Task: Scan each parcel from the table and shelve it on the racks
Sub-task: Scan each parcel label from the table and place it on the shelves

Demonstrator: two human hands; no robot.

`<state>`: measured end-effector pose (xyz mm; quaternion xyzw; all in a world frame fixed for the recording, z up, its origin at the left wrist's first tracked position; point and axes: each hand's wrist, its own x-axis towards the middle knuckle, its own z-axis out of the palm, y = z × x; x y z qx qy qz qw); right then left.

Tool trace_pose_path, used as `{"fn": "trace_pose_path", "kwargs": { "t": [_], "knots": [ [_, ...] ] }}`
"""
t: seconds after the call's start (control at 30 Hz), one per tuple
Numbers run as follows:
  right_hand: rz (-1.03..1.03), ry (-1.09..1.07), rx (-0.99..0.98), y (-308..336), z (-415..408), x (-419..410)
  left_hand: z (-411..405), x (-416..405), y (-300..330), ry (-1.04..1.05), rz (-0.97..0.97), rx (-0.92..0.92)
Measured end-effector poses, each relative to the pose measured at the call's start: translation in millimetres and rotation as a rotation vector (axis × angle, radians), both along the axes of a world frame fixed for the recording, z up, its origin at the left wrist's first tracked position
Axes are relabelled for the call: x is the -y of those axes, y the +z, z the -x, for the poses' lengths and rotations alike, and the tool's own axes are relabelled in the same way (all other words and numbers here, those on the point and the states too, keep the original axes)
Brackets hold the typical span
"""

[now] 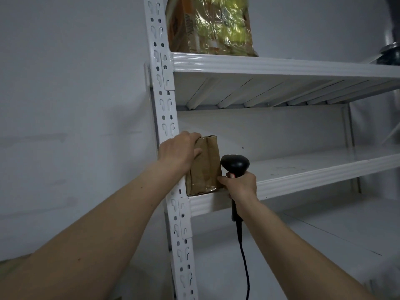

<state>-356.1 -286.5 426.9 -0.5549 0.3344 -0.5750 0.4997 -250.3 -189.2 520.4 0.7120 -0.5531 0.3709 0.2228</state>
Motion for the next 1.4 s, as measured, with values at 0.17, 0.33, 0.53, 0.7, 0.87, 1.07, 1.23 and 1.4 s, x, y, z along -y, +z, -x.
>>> {"fn": "trace_pose_path", "kwargs": {
  "t": [0.17,0.33,0.53,0.7,0.87,1.07,1.23,1.4],
  "knots": [
    [-0.020,0.014,0.033,-3,15,-5,8,-1,-6,-0.035,0.021,-0.080],
    [0.007,0.031,0.094,-6,32,-23,17,-15,-17,-0.129,0.169,-0.126],
    [0.089,0.181,-0.009,-22,44,-73,32,-51,-64,-0.415,0.488,-0.311],
    [0.093,0.399,-0.075,-64,34,-118,23,-92,-148,-0.366,0.508,-0.610],
    [-0.055,0.578,-0.078,-124,11,-159,0,-150,-241,-0.234,0.419,-1.023],
    [-0.257,0.700,-0.128,-199,-19,-212,-34,-219,-327,-0.032,0.313,-1.236],
    [-0.315,0.718,-0.180,-237,-64,-245,-73,-261,-368,0.052,0.240,-1.355],
    [-0.382,0.732,-0.210,-255,-132,-269,-128,-296,-392,0.140,0.266,-1.472]
  ]
}}
